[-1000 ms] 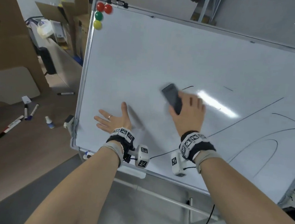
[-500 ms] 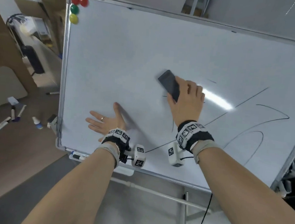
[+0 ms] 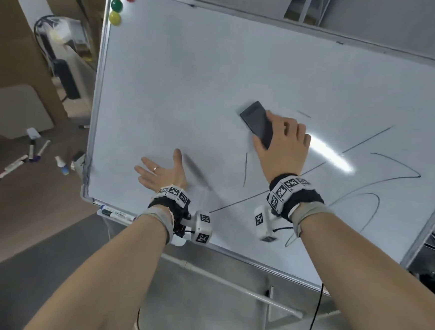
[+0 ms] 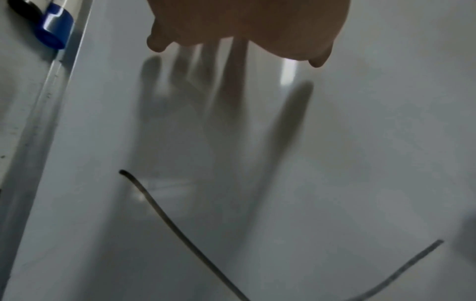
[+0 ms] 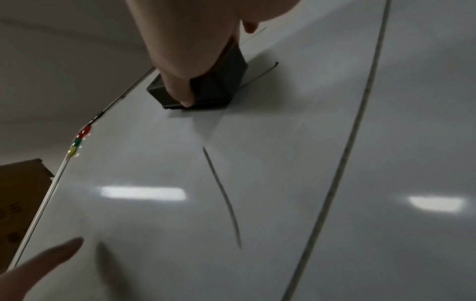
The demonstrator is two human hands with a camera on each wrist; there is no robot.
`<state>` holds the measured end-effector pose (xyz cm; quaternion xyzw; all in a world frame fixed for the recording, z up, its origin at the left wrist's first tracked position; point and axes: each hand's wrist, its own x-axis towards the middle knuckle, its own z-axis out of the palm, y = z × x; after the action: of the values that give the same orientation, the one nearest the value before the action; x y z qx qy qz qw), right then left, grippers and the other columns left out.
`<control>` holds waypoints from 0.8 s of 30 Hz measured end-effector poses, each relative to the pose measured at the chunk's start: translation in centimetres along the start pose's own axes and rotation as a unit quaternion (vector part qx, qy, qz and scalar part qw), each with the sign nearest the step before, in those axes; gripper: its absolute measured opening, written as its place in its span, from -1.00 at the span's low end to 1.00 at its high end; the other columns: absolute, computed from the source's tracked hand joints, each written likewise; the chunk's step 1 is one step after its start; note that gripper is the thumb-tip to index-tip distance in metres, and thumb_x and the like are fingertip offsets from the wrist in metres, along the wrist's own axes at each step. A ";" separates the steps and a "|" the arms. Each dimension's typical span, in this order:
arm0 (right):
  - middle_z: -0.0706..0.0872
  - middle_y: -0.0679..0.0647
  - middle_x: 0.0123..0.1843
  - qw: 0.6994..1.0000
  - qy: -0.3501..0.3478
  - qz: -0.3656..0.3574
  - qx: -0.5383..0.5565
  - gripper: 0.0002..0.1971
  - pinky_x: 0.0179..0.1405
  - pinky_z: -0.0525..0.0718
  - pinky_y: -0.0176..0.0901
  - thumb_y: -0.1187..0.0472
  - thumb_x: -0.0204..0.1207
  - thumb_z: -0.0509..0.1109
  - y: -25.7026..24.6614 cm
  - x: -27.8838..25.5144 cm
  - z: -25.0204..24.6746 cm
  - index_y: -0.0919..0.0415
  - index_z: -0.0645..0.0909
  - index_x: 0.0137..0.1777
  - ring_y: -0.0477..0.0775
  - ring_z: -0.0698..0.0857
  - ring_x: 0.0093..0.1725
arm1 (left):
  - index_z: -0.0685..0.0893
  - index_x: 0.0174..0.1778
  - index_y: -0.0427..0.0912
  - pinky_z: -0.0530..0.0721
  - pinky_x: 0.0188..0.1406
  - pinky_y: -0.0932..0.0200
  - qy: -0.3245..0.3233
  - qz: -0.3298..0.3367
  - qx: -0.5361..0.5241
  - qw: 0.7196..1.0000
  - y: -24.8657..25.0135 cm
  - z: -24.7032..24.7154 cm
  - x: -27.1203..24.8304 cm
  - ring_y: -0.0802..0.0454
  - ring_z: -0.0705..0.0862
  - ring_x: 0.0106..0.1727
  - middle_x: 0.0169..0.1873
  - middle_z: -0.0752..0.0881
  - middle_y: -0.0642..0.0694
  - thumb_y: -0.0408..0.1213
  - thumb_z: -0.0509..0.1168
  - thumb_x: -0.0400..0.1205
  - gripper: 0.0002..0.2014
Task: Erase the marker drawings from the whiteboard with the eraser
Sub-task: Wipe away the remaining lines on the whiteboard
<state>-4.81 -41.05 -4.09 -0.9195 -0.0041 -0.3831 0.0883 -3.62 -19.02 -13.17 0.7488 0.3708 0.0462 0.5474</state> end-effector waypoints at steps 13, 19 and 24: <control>0.61 0.05 0.09 0.985 -0.147 -0.086 -0.002 -0.49 0.04 0.56 0.09 -0.03 0.39 0.57 -1.0 -7.7 0.9 -0.03 0.59 0.35 0.19 0.55 0.07 | -0.17 0.76 -0.16 -0.11 0.65 -0.20 -0.007 0.002 0.002 1.000 1.1 0.0 -0.2 -0.10 -0.21 0.74 0.74 -0.20 -0.09 0.43 0.10 0.58 0.04; 0.60 0.10 0.18 0.997 -0.060 0.040 -0.017 -0.48 0.16 0.51 0.08 -0.03 0.47 0.50 -0.9 -3.6 -0.5 -0.07 0.53 0.44 0.24 0.51 0.19 | -0.20 0.75 -0.16 -0.12 0.65 -0.26 -0.023 0.010 -0.016 1.000 2.6 0.5 -0.2 -0.14 -0.22 0.74 0.74 -0.21 -0.09 0.45 0.11 0.55 0.07; 0.58 0.14 0.14 0.998 -0.018 0.067 -0.008 -0.47 0.13 0.54 0.12 -0.04 0.47 0.49 -0.6 -2.3 -0.6 -0.05 0.52 0.44 0.26 0.52 0.14 | -0.22 0.74 -0.21 -0.12 0.69 -0.23 -0.030 0.020 -0.005 0.999 2.9 1.2 0.0 -0.19 -0.22 0.74 0.73 -0.22 -0.16 0.50 0.06 0.52 0.11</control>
<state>-6.90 -40.43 -5.21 -0.9252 0.0593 -0.3593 0.1067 -1.59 -20.37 -11.13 0.7546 0.3386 0.0365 0.5608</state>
